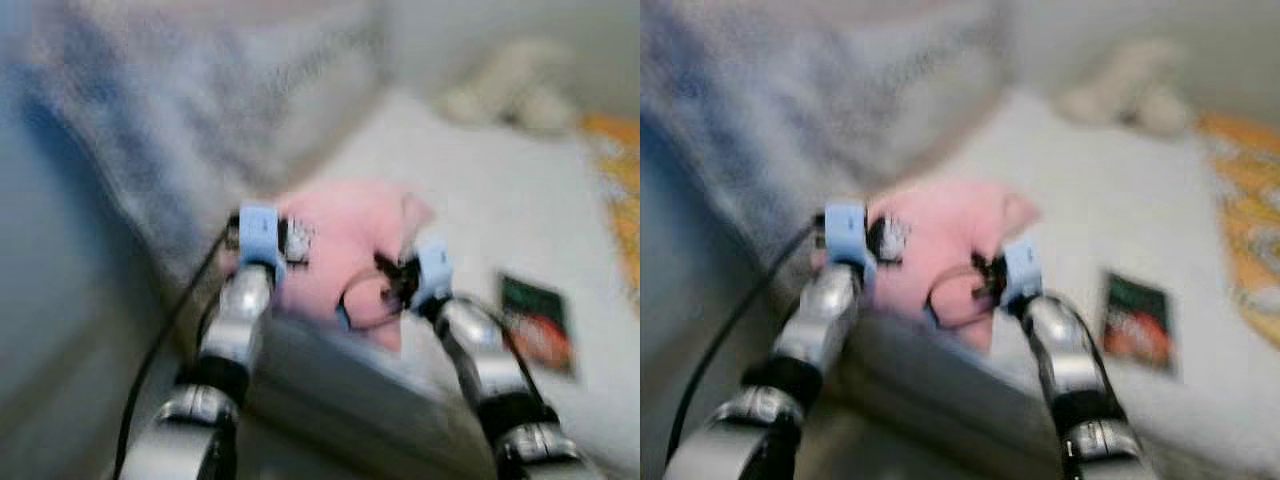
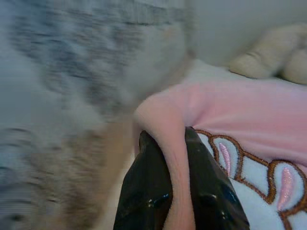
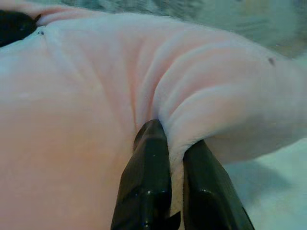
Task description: Clean up the room
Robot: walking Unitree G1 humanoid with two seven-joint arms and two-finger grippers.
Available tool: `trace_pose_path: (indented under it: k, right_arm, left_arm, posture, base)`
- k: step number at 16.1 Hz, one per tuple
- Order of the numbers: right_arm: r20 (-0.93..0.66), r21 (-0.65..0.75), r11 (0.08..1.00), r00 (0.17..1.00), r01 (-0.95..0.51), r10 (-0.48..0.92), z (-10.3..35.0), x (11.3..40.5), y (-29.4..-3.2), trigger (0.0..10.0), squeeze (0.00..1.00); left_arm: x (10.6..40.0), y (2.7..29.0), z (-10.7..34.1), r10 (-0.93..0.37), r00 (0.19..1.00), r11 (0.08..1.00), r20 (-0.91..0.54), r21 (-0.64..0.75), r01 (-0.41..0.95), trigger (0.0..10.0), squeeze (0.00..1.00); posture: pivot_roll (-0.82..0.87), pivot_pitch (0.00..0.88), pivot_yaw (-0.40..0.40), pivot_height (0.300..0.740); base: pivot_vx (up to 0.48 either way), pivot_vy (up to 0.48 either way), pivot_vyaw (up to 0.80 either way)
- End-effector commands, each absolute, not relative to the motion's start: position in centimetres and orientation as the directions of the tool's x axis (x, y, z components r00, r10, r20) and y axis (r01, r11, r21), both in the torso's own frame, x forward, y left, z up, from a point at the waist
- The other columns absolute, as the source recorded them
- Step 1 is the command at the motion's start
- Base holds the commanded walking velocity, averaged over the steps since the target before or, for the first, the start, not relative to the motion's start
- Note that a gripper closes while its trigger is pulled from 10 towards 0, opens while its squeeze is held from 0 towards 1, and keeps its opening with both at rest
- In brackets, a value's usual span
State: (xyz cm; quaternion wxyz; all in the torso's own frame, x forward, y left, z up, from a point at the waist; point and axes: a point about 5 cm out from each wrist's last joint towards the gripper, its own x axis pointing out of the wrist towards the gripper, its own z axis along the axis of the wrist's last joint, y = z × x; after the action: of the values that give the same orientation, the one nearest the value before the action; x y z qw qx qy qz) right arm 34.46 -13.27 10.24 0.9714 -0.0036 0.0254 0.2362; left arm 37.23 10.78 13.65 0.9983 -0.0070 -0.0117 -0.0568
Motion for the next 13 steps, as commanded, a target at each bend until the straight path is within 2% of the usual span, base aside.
trace_pose_path:
  k: [1, 3, 10, 13]
  right_arm:
    - [-0.019, -0.023, 0.884, 0.885, -0.466, 0.466, 11.3, 34.9, -13.2, 10.0, 0.0]
    - [-0.022, -0.03, 0.884, 0.885, -0.466, 0.466, 11.3, 34.9, -13.3, 10.0, 0.0]
    - [-0.026, -0.009, 0.917, 0.917, -0.399, 0.399, 10.9, 34.8, -13.7, 10.0, 0.0]
    - [-0.047, -0.027, 0.933, 0.932, -0.36, 0.359, 10.5, 34.7, -14.4, 10.0, 0.0]
  left_arm:
    - [37.7, 10.8, 14.8, -0.103, 0.993, 0.994, 0.063, -0.015, 0.104, 10.0, 0.0]
    - [37.7, 10.7, 14.8, -0.109, 0.992, 0.994, 0.06, -0.014, 0.11, 10.0, 0.0]
    - [38.9, 12.2, 15.7, -0.095, 0.994, 0.995, 0.047, 0.025, 0.094, 10.0, 0.0]
    - [39.3, 11.5, 15.8, -0.12, 0.993, 0.993, 0.018, 0.014, 0.12, 10.0, 0.0]
  posture:
    - [0.08, 0.0, -0.017, 0.74]
    - [0.08, 0.0, -0.019, 0.74]
    - [0.07, 0.0, -0.018, 0.74]
    - [0.06, 0.0, -0.022, 0.74]
  base:
    - [0.48, 0.0, 0.52]
    - [0.48, 0.0, 0.52]
    - [0.48, 0.0, 0.0]
    - [0.48, 0.0, 0.0]
